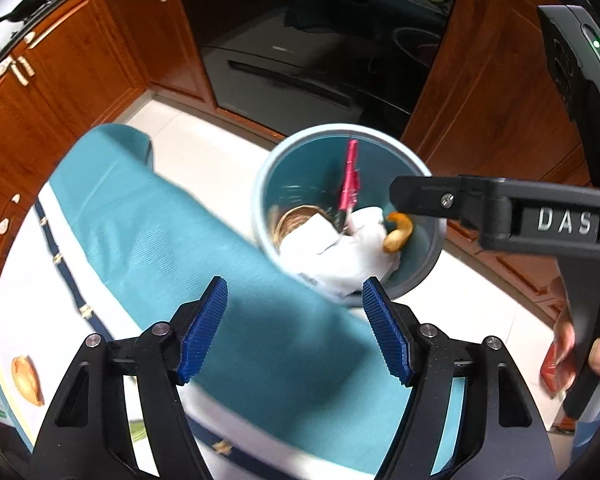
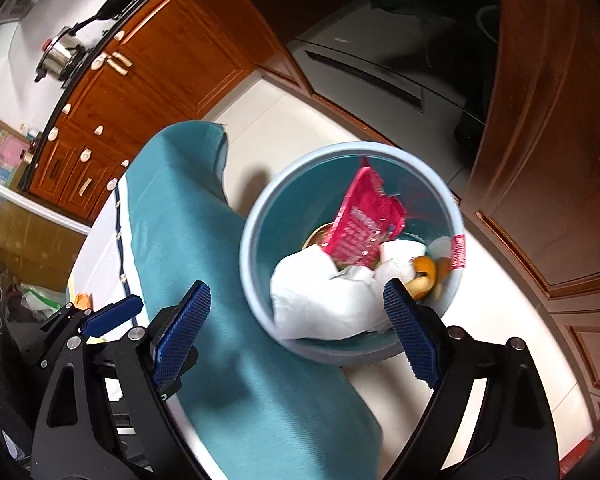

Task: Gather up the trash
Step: 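Open both tools to drop the towel and peel into the bin, then move both open tools back over the table toward the orange peel and corn husk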

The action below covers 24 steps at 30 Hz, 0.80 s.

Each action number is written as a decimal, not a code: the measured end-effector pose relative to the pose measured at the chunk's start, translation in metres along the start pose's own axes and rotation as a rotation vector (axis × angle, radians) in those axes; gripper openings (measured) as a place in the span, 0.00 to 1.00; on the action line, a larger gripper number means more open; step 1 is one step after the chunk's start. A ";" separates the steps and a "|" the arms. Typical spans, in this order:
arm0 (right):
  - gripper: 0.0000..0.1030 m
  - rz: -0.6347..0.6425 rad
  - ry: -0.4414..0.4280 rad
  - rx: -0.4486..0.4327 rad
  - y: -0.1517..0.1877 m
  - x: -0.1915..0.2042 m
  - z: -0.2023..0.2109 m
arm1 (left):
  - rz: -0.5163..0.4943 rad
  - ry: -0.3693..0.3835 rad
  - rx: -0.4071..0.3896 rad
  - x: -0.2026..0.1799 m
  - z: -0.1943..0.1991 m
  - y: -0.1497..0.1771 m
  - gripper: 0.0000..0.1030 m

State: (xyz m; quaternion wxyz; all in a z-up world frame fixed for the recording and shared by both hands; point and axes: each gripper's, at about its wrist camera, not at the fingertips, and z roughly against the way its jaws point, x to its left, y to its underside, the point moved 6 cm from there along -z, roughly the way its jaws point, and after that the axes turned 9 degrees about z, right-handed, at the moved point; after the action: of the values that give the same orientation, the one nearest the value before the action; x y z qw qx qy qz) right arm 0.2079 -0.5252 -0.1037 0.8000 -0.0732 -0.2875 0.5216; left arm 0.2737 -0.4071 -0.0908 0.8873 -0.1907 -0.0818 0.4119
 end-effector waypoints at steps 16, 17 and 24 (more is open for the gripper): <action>0.82 0.219 -0.046 0.023 0.013 0.132 0.004 | 0.138 -0.095 -0.062 0.124 0.070 0.075 0.74; 0.82 0.240 -0.050 0.028 0.015 0.143 0.003 | 0.154 -0.103 -0.067 0.135 0.075 0.083 0.74; 0.82 0.355 -0.067 0.062 0.030 0.205 -0.006 | 0.259 -0.155 -0.083 0.202 0.098 0.125 0.74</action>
State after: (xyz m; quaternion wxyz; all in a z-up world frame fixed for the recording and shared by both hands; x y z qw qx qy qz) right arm 0.2466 -0.3311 -0.0423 0.6871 -0.0809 -0.2802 0.6654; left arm 0.2878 -0.1531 -0.0546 0.8091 -0.2036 -0.1418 0.5327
